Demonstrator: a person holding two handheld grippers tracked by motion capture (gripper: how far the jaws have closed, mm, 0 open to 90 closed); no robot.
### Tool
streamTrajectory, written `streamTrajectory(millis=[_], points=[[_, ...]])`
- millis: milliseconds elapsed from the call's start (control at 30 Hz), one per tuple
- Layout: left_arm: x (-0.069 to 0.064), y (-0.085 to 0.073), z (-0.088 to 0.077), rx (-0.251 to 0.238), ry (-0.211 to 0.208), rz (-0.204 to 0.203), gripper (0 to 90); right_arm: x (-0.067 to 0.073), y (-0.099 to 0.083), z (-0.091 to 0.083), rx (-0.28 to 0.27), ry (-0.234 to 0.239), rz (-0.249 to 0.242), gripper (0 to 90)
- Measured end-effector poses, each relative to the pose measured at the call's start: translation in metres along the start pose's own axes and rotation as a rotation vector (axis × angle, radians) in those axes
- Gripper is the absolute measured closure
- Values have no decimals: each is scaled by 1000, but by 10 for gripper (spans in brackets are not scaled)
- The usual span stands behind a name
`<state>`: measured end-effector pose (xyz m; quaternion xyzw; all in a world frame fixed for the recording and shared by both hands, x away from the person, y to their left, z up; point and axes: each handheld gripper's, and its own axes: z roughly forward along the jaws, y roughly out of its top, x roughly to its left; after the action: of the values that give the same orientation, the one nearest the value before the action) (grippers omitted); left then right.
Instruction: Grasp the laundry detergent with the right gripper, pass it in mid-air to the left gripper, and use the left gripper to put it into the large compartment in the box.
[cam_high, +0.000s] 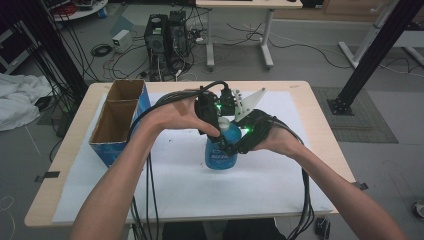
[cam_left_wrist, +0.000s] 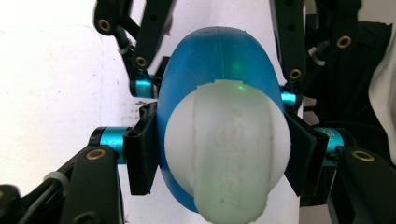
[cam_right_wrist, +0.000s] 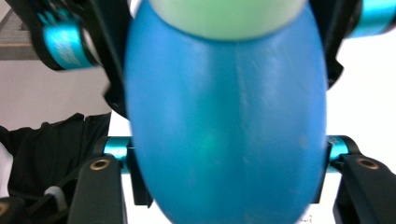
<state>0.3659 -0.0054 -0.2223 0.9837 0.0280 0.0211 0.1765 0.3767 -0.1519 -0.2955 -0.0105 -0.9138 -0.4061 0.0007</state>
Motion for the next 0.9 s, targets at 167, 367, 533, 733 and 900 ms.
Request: streamTrajectory(millis=[167,367,533,733,900], points=[[0,0,0,7,1,4,383,1,-3,1,4,3,14,324],[-1,-1,-2,-1,-2,0,383,2,-2,1,4,11,4,314],[-1,-2,-2,5,-4,0,383,4,-4,3,35,21,18,276],[0,-5,-7,2,1,-11,383,5,-6,0,53,8,26,232],[2,-9,-16,19,7,-33,382,2,-11,-10,60,-16,46,224]])
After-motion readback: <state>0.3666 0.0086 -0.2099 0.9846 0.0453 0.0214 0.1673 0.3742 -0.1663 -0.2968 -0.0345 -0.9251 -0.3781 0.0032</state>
